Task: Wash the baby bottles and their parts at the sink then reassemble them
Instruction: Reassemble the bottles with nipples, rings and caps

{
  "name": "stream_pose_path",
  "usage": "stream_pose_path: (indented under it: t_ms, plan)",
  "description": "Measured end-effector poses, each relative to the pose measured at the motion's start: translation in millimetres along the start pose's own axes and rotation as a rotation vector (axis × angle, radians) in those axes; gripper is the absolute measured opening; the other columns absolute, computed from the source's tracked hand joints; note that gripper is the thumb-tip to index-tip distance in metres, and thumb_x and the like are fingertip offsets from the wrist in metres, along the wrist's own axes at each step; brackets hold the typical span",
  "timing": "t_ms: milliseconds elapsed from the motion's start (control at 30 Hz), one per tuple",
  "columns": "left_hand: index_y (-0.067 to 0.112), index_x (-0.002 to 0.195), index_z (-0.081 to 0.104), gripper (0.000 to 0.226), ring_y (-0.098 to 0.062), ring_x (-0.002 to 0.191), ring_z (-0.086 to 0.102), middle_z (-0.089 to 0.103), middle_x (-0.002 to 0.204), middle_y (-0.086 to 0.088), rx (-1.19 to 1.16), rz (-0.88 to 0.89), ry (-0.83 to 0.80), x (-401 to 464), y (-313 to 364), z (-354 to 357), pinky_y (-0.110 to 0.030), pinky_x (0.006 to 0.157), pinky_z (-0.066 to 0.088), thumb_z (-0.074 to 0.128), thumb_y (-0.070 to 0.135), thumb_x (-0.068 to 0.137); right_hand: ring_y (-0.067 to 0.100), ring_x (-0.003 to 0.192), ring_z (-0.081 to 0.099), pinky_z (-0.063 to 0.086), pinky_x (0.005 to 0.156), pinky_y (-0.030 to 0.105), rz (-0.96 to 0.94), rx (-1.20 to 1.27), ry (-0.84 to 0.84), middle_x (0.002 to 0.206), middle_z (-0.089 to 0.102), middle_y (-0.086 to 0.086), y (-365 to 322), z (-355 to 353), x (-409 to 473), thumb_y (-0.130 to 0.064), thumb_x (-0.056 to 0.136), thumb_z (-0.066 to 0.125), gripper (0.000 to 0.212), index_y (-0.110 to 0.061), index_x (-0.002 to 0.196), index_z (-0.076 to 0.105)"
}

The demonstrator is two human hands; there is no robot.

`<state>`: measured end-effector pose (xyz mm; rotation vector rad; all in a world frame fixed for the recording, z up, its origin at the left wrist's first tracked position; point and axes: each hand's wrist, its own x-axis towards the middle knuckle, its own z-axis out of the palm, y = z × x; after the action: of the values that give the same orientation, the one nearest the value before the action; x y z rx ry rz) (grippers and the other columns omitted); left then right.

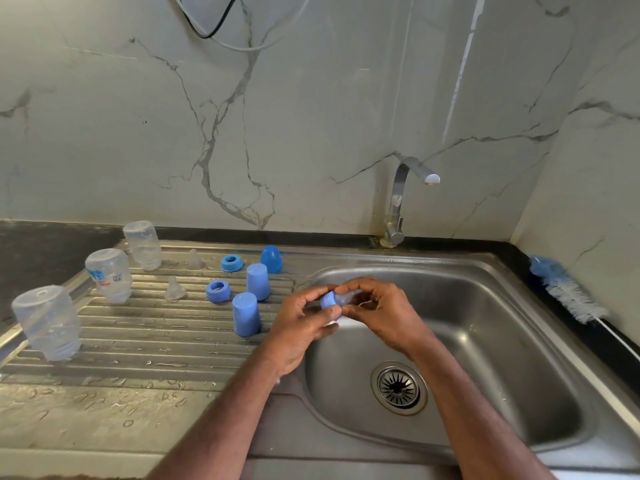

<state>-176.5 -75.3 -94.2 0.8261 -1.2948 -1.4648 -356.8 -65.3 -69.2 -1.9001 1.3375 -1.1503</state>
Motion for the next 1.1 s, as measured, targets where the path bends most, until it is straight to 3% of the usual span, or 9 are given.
stream_pose_path:
  t_ms: [100, 200, 367, 533, 667, 800, 867, 967, 1100]
  plan:
    - [0.009, 0.119, 0.071, 0.031, -0.032, 0.11, 0.07, 0.071, 0.117, -0.016, -0.045, -0.003, -0.036, 1, -1, -2, -0.054, 0.094, 0.056, 0.071, 0.0, 0.089, 0.006, 0.099, 0.067, 0.054, 0.087, 0.018, -0.08, -0.072, -0.054, 0.113, 0.07, -0.01, -1, -4, 3, -0.01, 0.087, 0.078, 0.034, -0.023, 0.118, 0.075]
    - [0.009, 0.116, 0.072, 0.028, -0.031, 0.109, 0.07, 0.073, 0.113, -0.015, 0.029, 0.042, -0.072, 2, 0, -4, -0.047, 0.093, 0.058, 0.069, -0.001, 0.09, 0.008, 0.097, 0.068, 0.056, 0.087, 0.022, -0.104, -0.179, -0.081, 0.106, 0.071, -0.007, 0, 0, 5, -0.012, 0.085, 0.08, 0.032, -0.02, 0.115, 0.077]
    - [0.006, 0.113, 0.072, 0.025, -0.034, 0.106, 0.07, 0.073, 0.109, -0.018, 0.029, 0.056, -0.017, 2, -4, -2, -0.042, 0.089, 0.059, 0.071, 0.0, 0.089, -0.005, 0.085, 0.069, 0.051, 0.078, 0.007, -0.024, -0.139, 0.04, 0.088, 0.073, -0.015, -1, 3, 6, -0.011, 0.079, 0.084, 0.021, -0.017, 0.099, 0.082]
    - [0.005, 0.111, 0.072, 0.02, -0.035, 0.103, 0.071, 0.074, 0.105, -0.018, 0.055, 0.072, 0.052, 4, -7, 8, -0.042, 0.089, 0.06, 0.07, 0.004, 0.092, 0.003, 0.082, 0.07, 0.056, 0.078, 0.015, -0.039, -0.237, 0.145, 0.09, 0.075, -0.007, -3, 12, 5, -0.008, 0.085, 0.08, 0.016, -0.016, 0.099, 0.081]
    - [0.003, 0.118, 0.069, 0.026, -0.036, 0.107, 0.07, 0.072, 0.111, -0.022, -0.055, -0.015, -0.163, -6, 2, -1, -0.037, 0.088, 0.059, 0.064, 0.009, 0.093, 0.006, 0.074, 0.07, 0.055, 0.072, 0.019, 0.117, 0.091, -0.062, 0.086, 0.078, 0.004, -7, -3, -2, -0.004, 0.085, 0.078, 0.02, -0.007, 0.104, 0.079]
    - [-0.003, 0.118, 0.066, 0.033, -0.036, 0.102, 0.07, 0.069, 0.112, -0.028, -0.264, -0.161, -0.214, -12, 9, -1, -0.032, 0.083, 0.06, 0.056, 0.016, 0.093, 0.028, 0.084, 0.07, 0.059, 0.078, 0.031, 0.188, 0.501, -0.197, 0.107, 0.074, 0.023, -10, -20, -15, -0.005, 0.089, 0.071, 0.032, -0.001, 0.12, 0.07]
    - [-0.004, 0.117, 0.066, 0.036, -0.035, 0.094, 0.07, 0.068, 0.109, -0.03, -0.361, -0.179, -0.17, -10, 10, 1, -0.033, 0.079, 0.061, 0.053, 0.02, 0.094, 0.033, 0.093, 0.07, 0.059, 0.085, 0.036, 0.17, 0.552, -0.192, 0.119, 0.071, 0.019, -10, -23, -16, -0.002, 0.087, 0.073, 0.04, -0.006, 0.127, 0.068]
    - [-0.005, 0.115, 0.065, 0.037, -0.031, 0.082, 0.071, 0.068, 0.101, -0.029, -0.37, -0.182, -0.165, -9, 8, 3, -0.032, 0.074, 0.061, 0.049, 0.023, 0.098, 0.022, 0.085, 0.069, 0.059, 0.085, 0.036, 0.097, 0.366, -0.176, 0.12, 0.072, 0.003, -9, -21, -15, 0.001, 0.085, 0.077, 0.048, -0.019, 0.128, 0.07]
    - [-0.003, 0.122, 0.061, 0.039, -0.029, 0.082, 0.069, 0.067, 0.108, -0.028, -0.318, -0.158, -0.141, -8, 8, 5, -0.032, 0.075, 0.061, 0.048, 0.027, 0.101, 0.017, 0.078, 0.066, 0.059, 0.077, 0.031, 0.058, 0.26, -0.099, 0.106, 0.077, 0.001, -10, -10, -11, -0.003, 0.085, 0.078, 0.033, -0.014, 0.116, 0.075]
